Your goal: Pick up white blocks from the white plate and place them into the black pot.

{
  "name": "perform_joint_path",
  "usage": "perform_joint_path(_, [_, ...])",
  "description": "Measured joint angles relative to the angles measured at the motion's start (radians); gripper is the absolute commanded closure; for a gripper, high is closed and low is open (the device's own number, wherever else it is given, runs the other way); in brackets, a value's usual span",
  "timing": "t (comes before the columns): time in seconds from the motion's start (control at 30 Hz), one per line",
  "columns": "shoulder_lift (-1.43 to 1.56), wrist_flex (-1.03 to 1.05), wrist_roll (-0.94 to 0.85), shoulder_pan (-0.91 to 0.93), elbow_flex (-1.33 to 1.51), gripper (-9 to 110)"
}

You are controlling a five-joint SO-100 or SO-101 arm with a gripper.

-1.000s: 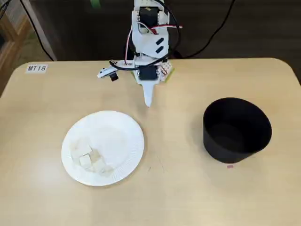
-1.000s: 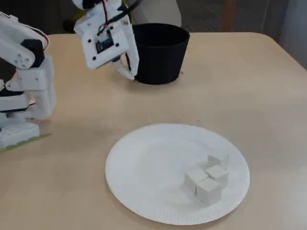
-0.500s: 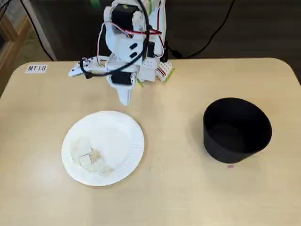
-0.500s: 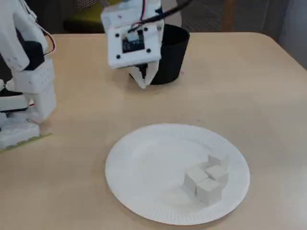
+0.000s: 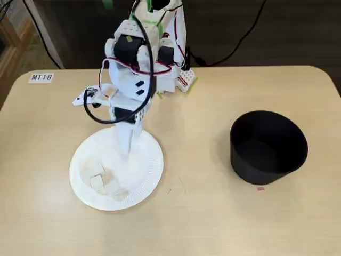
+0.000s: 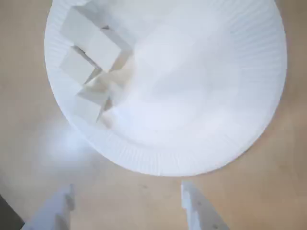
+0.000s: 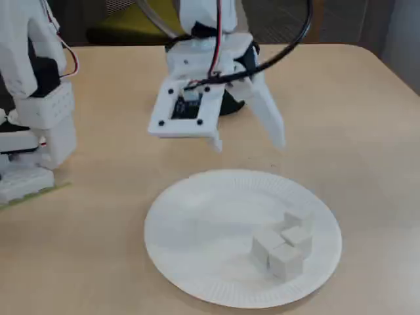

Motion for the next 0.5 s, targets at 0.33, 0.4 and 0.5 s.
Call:
perform_joint_path(0.33, [-0.143, -0.141, 0.051, 0.052, -0.025, 68])
perform_joint_path(0.4, [-0.161, -0.173, 0.078, 0.049, -0.025, 69])
perform_joint_path(0.5, [-0.195, -0.199, 0.117, 0.049, -0.035, 69])
